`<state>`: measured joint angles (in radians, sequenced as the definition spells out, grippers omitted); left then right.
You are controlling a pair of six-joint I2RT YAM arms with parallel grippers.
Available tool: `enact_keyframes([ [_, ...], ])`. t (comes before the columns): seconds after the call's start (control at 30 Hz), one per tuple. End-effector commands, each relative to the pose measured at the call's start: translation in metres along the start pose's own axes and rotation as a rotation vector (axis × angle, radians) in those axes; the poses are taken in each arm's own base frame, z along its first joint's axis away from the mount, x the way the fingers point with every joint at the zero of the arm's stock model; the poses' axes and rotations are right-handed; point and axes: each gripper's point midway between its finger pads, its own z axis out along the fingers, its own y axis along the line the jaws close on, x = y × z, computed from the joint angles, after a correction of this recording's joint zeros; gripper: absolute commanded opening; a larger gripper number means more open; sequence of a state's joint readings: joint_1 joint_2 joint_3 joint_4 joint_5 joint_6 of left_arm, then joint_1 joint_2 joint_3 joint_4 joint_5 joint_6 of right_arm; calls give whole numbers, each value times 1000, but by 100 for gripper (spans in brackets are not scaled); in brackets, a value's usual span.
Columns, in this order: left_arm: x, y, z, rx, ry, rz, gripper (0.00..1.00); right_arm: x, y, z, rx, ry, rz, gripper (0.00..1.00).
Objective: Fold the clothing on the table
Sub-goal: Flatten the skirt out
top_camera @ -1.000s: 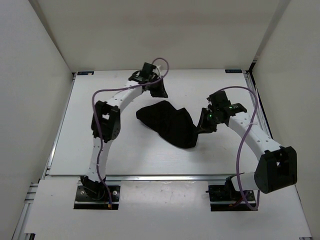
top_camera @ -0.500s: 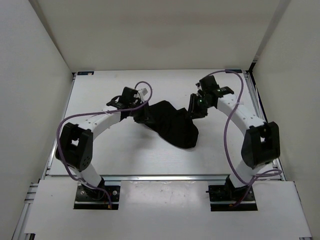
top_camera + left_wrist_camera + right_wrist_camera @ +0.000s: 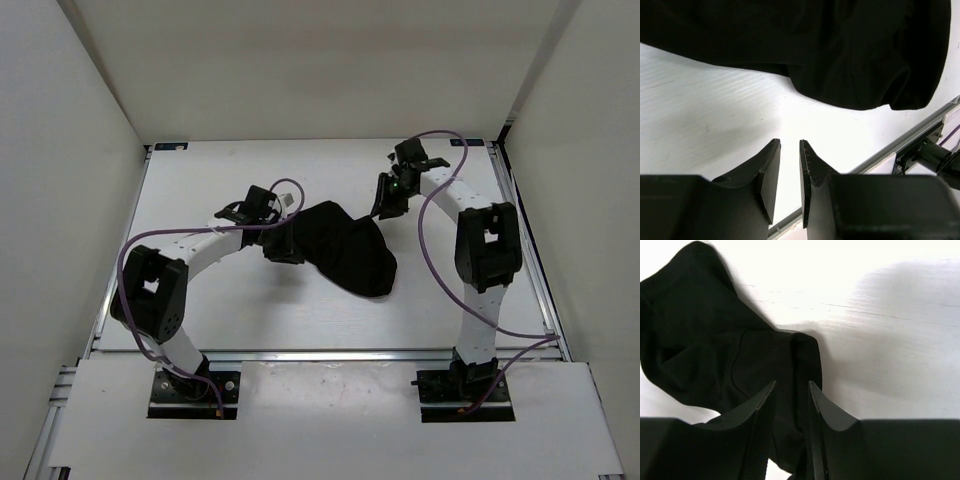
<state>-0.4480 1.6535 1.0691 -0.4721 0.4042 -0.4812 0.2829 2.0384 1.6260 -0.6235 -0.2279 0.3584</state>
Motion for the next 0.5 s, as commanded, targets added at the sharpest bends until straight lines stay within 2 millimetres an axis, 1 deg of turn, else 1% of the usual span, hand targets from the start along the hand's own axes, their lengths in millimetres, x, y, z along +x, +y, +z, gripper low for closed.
enact_keyframes([
  [0.0,-7,-3,-18,11,-46,27,33,-20,18,3,-74,-47,-37,37],
  [0.07,-8,-2,-23,15,-58,19,33,-21,19,8,-90,-36,-24,36],
  [0.1,-6,1,-20,11,-52,14,33,-19,18,13,-96,-22,-19,36],
  [0.17,-4,4,-20,13,-49,3,33,-14,20,20,-95,0,-20,36],
  [0.2,-2,6,-20,12,-45,-2,33,-16,19,20,-99,2,-16,36],
  [0.23,2,10,-19,6,-33,-12,32,-16,18,25,-94,6,-14,37],
  [0.27,0,9,-20,10,-38,-8,33,-8,19,31,-89,34,-19,37],
  [0.33,1,8,-21,10,-42,-6,33,-9,12,36,-86,39,-6,36],
  [0.37,0,7,-22,15,-46,-3,33,-8,15,37,-94,42,-7,35],
  [0.4,-1,6,-22,19,-47,-2,33,-9,12,38,-92,36,-4,34],
  [0.43,-1,7,-23,17,-49,-4,33,-6,12,40,-103,45,3,31],
  [0.47,-3,8,-23,18,-50,-6,32,-9,14,38,-105,34,5,22],
])
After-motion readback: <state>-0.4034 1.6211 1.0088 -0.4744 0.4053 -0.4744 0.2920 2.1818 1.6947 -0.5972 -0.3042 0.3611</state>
